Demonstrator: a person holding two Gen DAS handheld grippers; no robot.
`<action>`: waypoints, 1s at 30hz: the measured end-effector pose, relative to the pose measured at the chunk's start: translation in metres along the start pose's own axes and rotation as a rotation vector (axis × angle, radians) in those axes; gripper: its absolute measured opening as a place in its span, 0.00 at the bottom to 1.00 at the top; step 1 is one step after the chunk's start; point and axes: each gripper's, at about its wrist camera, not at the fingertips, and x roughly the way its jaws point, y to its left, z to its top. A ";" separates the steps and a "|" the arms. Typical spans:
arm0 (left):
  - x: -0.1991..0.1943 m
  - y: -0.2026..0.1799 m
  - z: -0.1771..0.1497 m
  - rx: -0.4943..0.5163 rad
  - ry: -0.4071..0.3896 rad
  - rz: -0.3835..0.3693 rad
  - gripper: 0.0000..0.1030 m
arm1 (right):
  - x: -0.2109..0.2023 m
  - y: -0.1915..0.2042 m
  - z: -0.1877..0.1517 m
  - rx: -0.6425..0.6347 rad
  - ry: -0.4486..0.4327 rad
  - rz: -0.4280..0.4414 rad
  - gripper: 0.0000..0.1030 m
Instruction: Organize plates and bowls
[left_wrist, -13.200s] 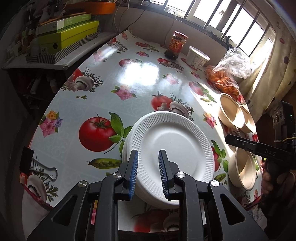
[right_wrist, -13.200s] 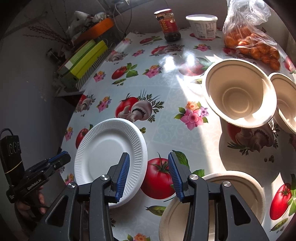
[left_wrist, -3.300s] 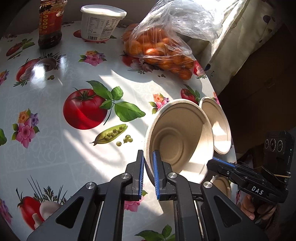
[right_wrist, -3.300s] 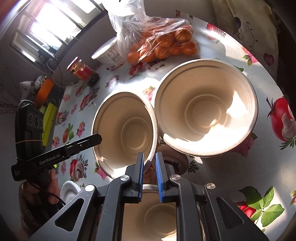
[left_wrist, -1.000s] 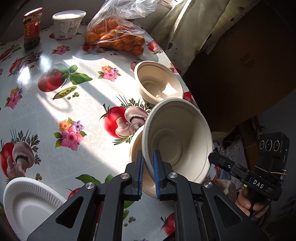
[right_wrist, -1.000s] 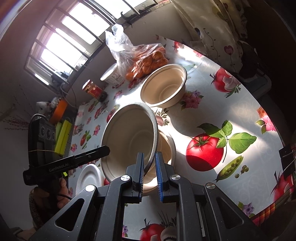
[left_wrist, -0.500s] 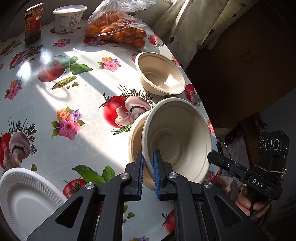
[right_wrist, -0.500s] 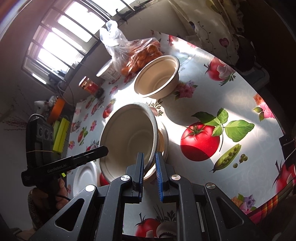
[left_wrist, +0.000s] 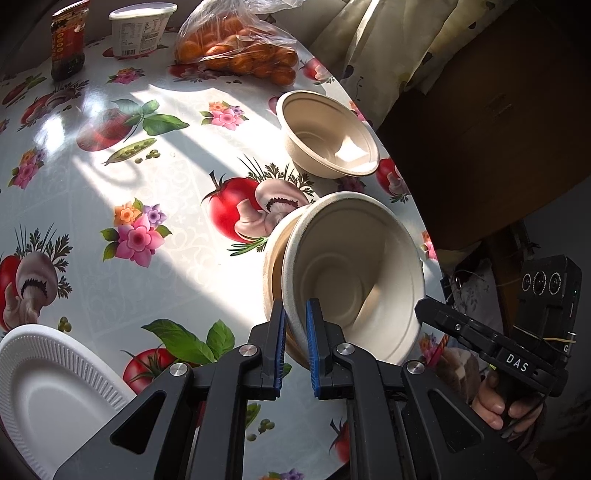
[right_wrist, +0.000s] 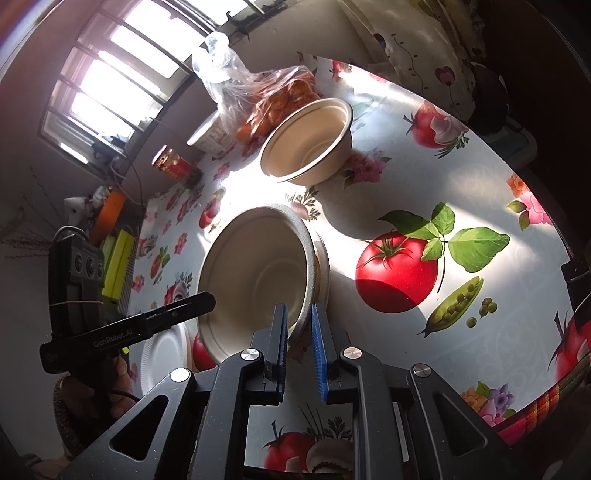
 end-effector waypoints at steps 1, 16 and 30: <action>0.000 0.000 0.000 -0.001 0.000 0.001 0.10 | 0.000 0.001 0.000 -0.001 0.001 -0.001 0.14; 0.000 -0.001 0.001 0.012 -0.006 0.019 0.11 | 0.005 0.001 -0.002 -0.013 0.000 -0.025 0.14; 0.001 -0.009 0.001 0.044 -0.011 0.070 0.14 | 0.004 0.000 0.000 -0.015 -0.003 -0.031 0.14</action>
